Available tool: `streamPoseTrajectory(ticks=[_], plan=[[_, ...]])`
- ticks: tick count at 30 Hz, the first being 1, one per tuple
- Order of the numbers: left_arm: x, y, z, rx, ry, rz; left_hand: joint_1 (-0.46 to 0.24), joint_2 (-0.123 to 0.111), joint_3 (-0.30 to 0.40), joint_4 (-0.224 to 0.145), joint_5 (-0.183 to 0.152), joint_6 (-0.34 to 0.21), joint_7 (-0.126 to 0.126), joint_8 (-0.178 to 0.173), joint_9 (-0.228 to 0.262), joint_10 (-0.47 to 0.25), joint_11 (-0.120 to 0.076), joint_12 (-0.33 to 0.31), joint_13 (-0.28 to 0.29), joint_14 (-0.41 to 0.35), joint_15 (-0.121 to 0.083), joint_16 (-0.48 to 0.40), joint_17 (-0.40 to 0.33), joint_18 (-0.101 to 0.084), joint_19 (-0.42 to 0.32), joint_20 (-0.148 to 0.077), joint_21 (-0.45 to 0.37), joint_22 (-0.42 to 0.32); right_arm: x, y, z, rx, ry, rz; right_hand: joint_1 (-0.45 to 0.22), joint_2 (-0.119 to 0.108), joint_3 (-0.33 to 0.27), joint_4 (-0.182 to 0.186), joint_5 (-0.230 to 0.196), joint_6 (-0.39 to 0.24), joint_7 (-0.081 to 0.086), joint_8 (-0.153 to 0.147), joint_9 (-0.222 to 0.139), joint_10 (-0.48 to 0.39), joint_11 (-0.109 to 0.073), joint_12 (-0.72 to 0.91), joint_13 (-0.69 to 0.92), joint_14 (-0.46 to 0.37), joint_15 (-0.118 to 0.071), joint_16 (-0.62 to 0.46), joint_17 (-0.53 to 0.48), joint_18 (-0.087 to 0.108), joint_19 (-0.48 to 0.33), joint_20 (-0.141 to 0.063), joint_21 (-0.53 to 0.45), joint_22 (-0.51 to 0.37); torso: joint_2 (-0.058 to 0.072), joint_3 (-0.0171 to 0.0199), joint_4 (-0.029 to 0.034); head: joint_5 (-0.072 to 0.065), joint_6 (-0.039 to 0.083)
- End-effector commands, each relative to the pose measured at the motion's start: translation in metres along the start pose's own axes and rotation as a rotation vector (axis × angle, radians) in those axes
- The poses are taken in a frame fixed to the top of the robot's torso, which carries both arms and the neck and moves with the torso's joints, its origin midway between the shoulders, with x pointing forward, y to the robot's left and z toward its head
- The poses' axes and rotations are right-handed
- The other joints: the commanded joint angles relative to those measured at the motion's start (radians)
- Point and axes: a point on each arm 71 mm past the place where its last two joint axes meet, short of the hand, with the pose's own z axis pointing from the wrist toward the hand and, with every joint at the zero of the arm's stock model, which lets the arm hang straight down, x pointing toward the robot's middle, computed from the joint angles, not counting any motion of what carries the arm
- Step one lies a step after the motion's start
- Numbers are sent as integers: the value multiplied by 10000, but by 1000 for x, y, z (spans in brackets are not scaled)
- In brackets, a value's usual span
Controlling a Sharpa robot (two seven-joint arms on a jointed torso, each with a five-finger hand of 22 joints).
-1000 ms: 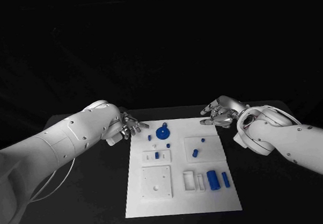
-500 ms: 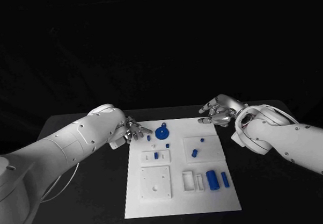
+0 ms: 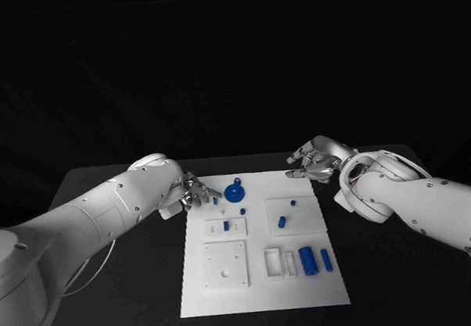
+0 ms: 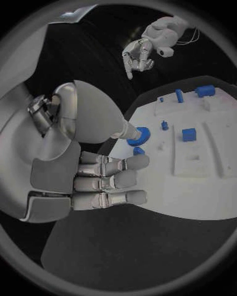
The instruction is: Assemble the parts on the task board
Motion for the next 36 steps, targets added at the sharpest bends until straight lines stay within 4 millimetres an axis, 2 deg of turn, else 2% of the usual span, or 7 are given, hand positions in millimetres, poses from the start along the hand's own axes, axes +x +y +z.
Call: streamPoseTrajectory(ticks=[1,4,9,14,26,36], plan=[[3,-4,0,265,272,39,-24,213,-62,-153,-2,-24,37,-119,-110,-39,38,55,-5,-55,27,41,-16,-63,-60,-8,35,189,0,2,0,-54,5,-23,-101,19,5,47,54,37,-9,-37,2,13,-36,18,-15,1,-34,-37,-8,95,34,1,-52,1036,3,-1,0,4,-10],[4,-4,1,300,346,24,-9,474,-224,-424,34,-5,48,-138,-280,-51,45,58,-7,-65,29,49,-22,-59,-61,-2,16,192,1,3,1,-71,15,-13,-101,19,5,47,54,37,-9,-37,2,13,-36,18,-15,1,-34,-37,-8,95,34,1,-52,1036,-2,6,-16,-7,-21],[4,-4,1,322,416,11,3,750,-420,-671,22,20,45,-123,-367,-49,48,63,-11,-68,27,59,-24,-64,-62,-5,9,192,1,4,1,-85,25,-6,-101,19,5,47,54,37,-9,-37,2,13,-36,18,-15,1,-34,-37,-8,95,34,1,-52,1036,8,11,-19,-20,-33],[4,-2,3,300,410,-84,-25,793,-492,-717,21,7,48,-128,-396,-58,48,61,-13,-75,30,55,-28,-62,-61,-3,9,194,1,4,1,-90,33,-5,-101,19,5,47,54,37,-9,-37,2,13,-36,18,-15,1,-34,-37,-8,95,34,1,-52,1036,2,-1,0,-41,-37],[4,1,4,322,352,-298,-61,779,-442,-611,-56,-15,52,-125,-427,-57,49,65,-13,-70,32,56,-34,-55,-56,0,8,193,2,6,2,-124,56,8,-76,9,9,62,67,38,-10,-36,2,28,-39,12,-18,19,-38,-50,-22,91,52,-5,-70,1038,13,14,-21,-29,-19],[7,4,7,269,275,-440,96,1329,-698,-944,-64,-27,65,-125,-504,-72,54,63,-17,-74,37,49,-47,-48,-53,6,-5,192,3,8,2,-143,89,13,-76,9,9,62,67,38,-10,-36,2,28,-39,12,-18,19,-38,-50,-22,91,52,-5,-70,1038,0,10,-2,-72,-28]])
